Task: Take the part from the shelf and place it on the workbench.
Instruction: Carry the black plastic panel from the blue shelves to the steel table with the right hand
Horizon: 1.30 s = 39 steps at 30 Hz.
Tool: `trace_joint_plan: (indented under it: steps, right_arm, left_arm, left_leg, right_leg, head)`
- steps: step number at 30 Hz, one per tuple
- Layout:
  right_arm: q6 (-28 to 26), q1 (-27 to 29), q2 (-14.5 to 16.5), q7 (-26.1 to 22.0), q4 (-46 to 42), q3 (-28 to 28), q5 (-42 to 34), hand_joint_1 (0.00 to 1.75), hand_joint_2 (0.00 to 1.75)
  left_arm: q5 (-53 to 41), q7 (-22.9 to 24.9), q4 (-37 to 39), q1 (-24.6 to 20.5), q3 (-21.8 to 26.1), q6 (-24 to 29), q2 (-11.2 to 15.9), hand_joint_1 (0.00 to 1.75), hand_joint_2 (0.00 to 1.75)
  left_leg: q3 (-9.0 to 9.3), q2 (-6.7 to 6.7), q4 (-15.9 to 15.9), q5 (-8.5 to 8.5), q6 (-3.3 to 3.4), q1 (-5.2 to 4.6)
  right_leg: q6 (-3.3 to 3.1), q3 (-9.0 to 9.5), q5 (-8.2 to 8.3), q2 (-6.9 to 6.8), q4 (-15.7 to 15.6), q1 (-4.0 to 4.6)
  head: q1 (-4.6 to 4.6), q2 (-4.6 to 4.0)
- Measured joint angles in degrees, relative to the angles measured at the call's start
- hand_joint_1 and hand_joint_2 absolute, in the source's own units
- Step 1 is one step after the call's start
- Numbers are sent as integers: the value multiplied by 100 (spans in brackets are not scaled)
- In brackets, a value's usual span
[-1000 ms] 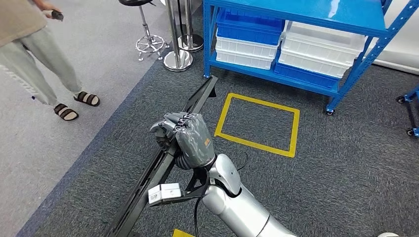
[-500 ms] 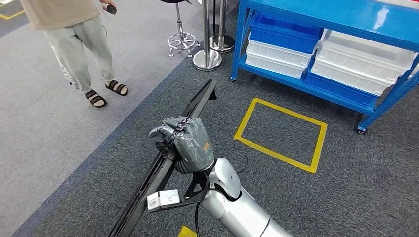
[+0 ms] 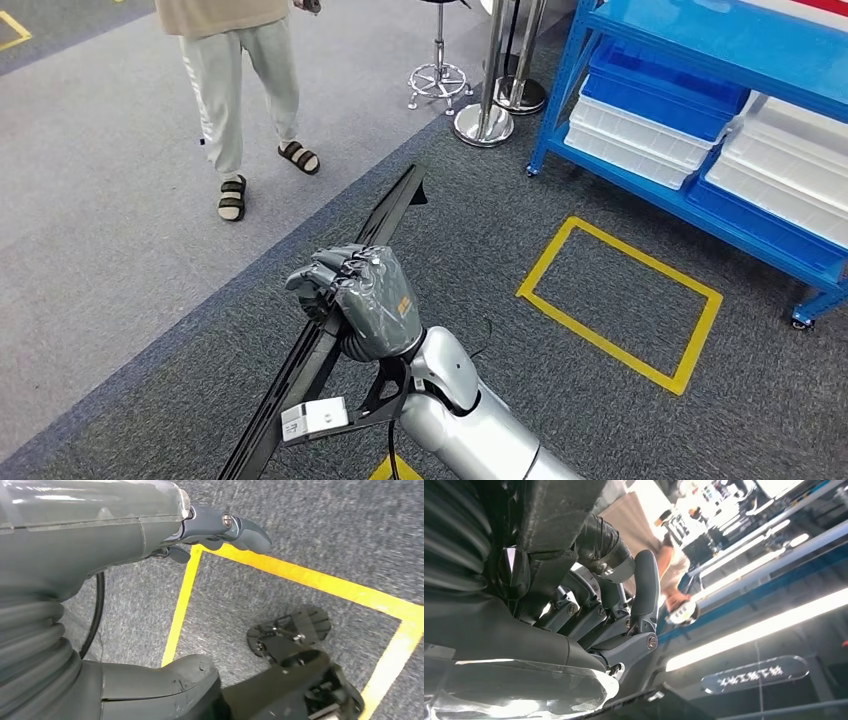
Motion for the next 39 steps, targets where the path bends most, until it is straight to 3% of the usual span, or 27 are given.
trace_joint_plan:
  steps: [2, 4, 5, 6, 7, 8, 10, 12, 14, 16, 18, 20, 21, 22, 23, 25, 27, 29, 31, 32, 34, 35, 36, 37, 39]
  right_arm:
    - [-10, -4, 4, 1, -1, 14, 1, 175, 175]
    - [-17, 12, -17, 2, 12, 19, 1, 175, 175]
    - [-18, 29, -33, 5, 23, 19, 1, 175, 175]
    - [-18, 43, -46, 7, 31, 19, 0, 175, 175]
    - [-18, 52, -54, 7, 35, 19, 0, 175, 175]
    - [-18, 56, -56, 7, 35, 19, 0, 175, 175]
    - [-18, 54, -56, 7, 33, 19, 0, 175, 175]
    - [-19, 57, -57, 7, 33, 19, 0, 175, 175]
    - [-20, 57, -44, 7, 31, 19, 0, 175, 175]
    - [-22, 50, -19, 5, 29, 20, 1, 175, 175]
    - [-28, 49, -5, 4, 29, 21, 10, 175, 175]
    - [-33, 60, -6, 6, 30, 22, 22, 175, 175]
    - [-33, 65, -7, 7, 31, 25, 25, 175, 175]
    - [-33, 69, -6, 7, 31, 31, 30, 175, 175]
    - [-33, 69, -5, 7, 29, 40, 37, 175, 175]
    - [-33, 68, 3, 7, 29, 75, 68, 175, 175]
    - [-33, 68, 11, 7, 31, 112, 105, 175, 175]
    - [-36, 67, 21, 9, 43, 140, 132, 175, 175]
    - [-44, 65, 35, 9, 60, 161, 146, 175, 175]
    - [-51, 68, 39, 4, 68, 169, 141, 175, 175]
    - [-71, 95, 27, -22, 101, 179, 108, 175, 175]
    - [-78, 112, 18, -42, 129, 188, 84, 175, 175]
    - [-83, 125, 9, -63, 164, 203, 61, 175, 175]
    - [-85, 130, 5, -80, 196, 223, 40, 175, 175]
    - [-83, 119, 5, -98, 244, 268, 12, 175, 175]
  left_arm:
    - [0, 2, 0, -7, -9, -1, -1, 0, 175]
    - [0, 3, 0, -32, -30, -3, -1, 0, 175]
    - [0, 3, 0, -37, -39, -4, -1, 0, 175]
    - [0, 3, 0, -37, -46, -4, -1, 0, 175]
    - [0, 3, 0, -34, -49, -4, -1, 0, 175]
    - [0, 3, 0, -32, -50, -4, -2, 0, 175]
    - [-2, 3, 1, -34, -56, -5, -9, 0, 175]
    - [-4, 4, 2, -33, -61, -7, -16, 0, 175]
    - [-4, 5, 2, -16, -61, -6, -12, 0, 175]
    - [-4, 3, 2, 0, -62, -5, -5, 0, 175]
    - [-2, -6, 1, -13, -63, -6, -4, 0, 175]
    - [3, -18, 0, -28, -63, -7, -7, 0, 175]
    - [6, -22, 0, -27, -63, -7, -8, 0, 175]
    - [10, -25, 0, -21, -62, -5, -7, 0, 175]
    - [16, -28, 0, -17, -62, -3, -7, 0, 175]
    - [47, -54, 0, -21, -61, 9, -5, 0, 175]
    - [111, -101, 0, -32, -60, 25, -8, 0, 175]
    - [198, -144, 0, -28, -44, 31, -11, 0, 175]
    - [270, -190, 1, -6, -17, 35, -30, 0, 175]
    - [287, -222, 2, -7, -6, 46, -43, 0, 175]
    - [299, -285, 2, -34, 11, 82, -67, 0, 175]
    - [303, -303, 2, -53, 20, 99, -73, 0, 175]
    - [312, -312, 2, -64, 31, 114, -77, 0, 175]
    - [326, -315, 2, -67, 43, 123, -78, 0, 175]
    - [357, -314, 2, -67, 61, 133, -78, 0, 175]
  left_leg:
    - [34, -121, -59, 39, 56, 27]
    - [30, -256, -62, 47, 91, 9]
    - [30, -339, -55, 47, 102, 4]
    - [30, -426, -46, 43, 106, -1]
    - [32, -517, -31, 38, 102, -2]
    - [33, -605, -11, 29, 94, -2]
    - [6, -764, 49, 0, 53, -4]
    - [-44, -888, 89, -21, -16, 13]
    - [-77, -961, 90, -22, -89, 42]
    - [-165, -726, 267, -128, -147, 29]
    - [-469, -349, 880, -442, -199, 21]
    - [-840, -203, 1585, -709, -246, 51]
    - [-920, -182, 1729, -716, -262, 63]
    - [-862, -162, 1619, -605, -270, 72]
    - [-682, -122, 1286, -416, -269, 77]
    - [-220, 95, 429, -88, -230, 55]
    - [-27, 219, 58, -4, -153, 16]
    - [-35, 107, 49, 5, -81, 0]
    - [-20, -21, 8, 32, -9, 25]
    - [-7, -80, -13, 48, 31, 39]
    - [-12, -208, -22, 59, 85, 45]
    - [-17, -284, -20, 59, 96, 39]
    - [-18, -370, -14, 58, 100, 34]
    - [-19, -459, -4, 56, 99, 30]
    - [-19, -637, 31, 45, 82, 28]
  right_leg:
    - [23, -188, -254, 292, 428, -22]
    - [13, -574, -565, 509, 1160, -24]
    - [7, -735, -619, 549, 1428, -24]
    - [0, -819, -566, 576, 1514, -25]
    - [-13, -800, -404, 601, 1381, -26]
    - [-30, -685, -167, 664, 1058, -29]
    - [-63, -412, 196, 924, 351, -47]
    - [-77, -307, 275, 1057, 74, -38]
    - [-115, -280, 287, 928, 38, -30]
    - [-185, -227, 303, 782, -21, -56]
    - [-234, -191, 294, 619, -49, -53]
    - [-247, -183, 273, 449, -48, -36]
    - [-243, -178, 261, 371, -48, -33]
    - [-234, -164, 246, 292, -47, -32]
    - [-221, -142, 229, 217, -47, -33]
    - [-177, -87, 187, 79, -48, -17]
    - [-123, -54, 160, -18, -53, 11]
    - [-62, -28, 147, -117, -74, 26]
    - [-3, -36, 48, 7, 24, 7]
    - [12, -113, -81, 162, 218, -5]
    - [12, -461, -460, 491, 957, -25]
    - [9, -661, -608, 561, 1343, -26]
    - [6, -807, -651, 592, 1591, -25]
    - [-1, -847, -563, 604, 1603, -26]
    - [-35, -607, -114, 683, 981, -30]
  head:
    - [3, -1]
    - [5, -1]
    - [5, -1]
    - [5, 0]
    - [6, 1]
    - [6, 1]
    - [6, 0]
    - [5, -1]
    - [4, 0]
    - [3, 1]
    - [2, 1]
    - [2, 0]
    - [2, 0]
    - [1, 0]
    - [1, 1]
    - [2, 0]
    - [3, 0]
    - [3, 0]
    - [4, -1]
    - [4, -1]
    - [5, 1]
    - [5, 0]
    - [5, 0]
    - [5, 1]
    - [5, 0]
